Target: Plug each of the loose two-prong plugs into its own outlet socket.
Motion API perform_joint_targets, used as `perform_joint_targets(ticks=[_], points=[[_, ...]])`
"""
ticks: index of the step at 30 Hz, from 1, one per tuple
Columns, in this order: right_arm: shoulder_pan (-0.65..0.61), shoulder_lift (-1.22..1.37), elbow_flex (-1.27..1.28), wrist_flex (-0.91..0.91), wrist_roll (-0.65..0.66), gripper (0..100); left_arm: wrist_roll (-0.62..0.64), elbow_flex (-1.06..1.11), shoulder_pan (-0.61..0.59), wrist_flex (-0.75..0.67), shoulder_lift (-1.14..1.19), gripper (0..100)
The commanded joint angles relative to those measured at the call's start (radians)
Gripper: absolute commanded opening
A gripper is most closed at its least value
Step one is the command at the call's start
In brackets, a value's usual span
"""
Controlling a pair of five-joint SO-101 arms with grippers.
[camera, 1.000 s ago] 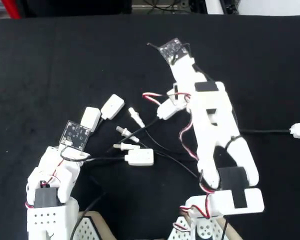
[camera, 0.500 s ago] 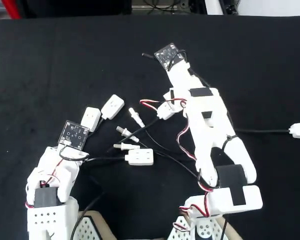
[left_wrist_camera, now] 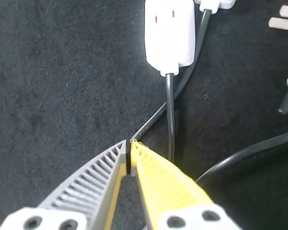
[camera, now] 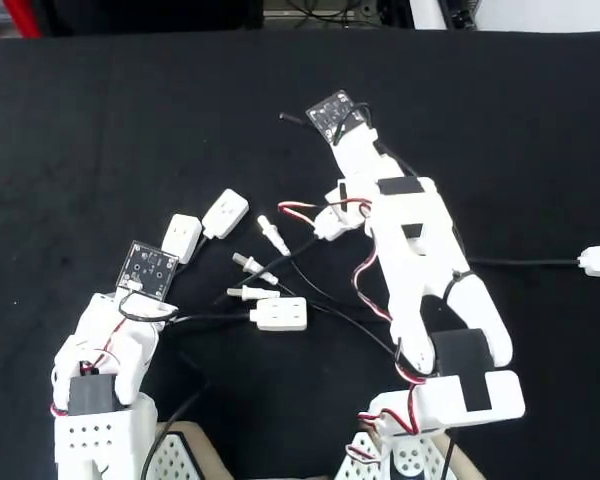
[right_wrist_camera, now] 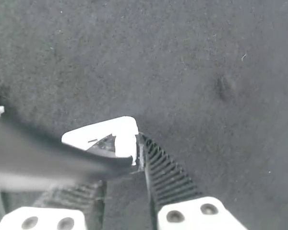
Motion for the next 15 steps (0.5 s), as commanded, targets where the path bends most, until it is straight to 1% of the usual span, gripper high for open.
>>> perform_joint_targets(ticks=[1, 7, 15], points=[[-0.008, -0.013, 0.002, 0.005, 0.003, 1.1, -0.012, 0.019, -0.008, -0.025, -0.003, 3], [-0.008, -0.004, 0.018, 0.006, 0.029, 1.1, -0.012, 0.019, -0.008, -0.025, -0.003, 3], [-0.008, 0.018, 0.039, -0.003, 0.032, 1.1, -0.012, 0.019, -0.008, -0.025, -0.003, 3]])
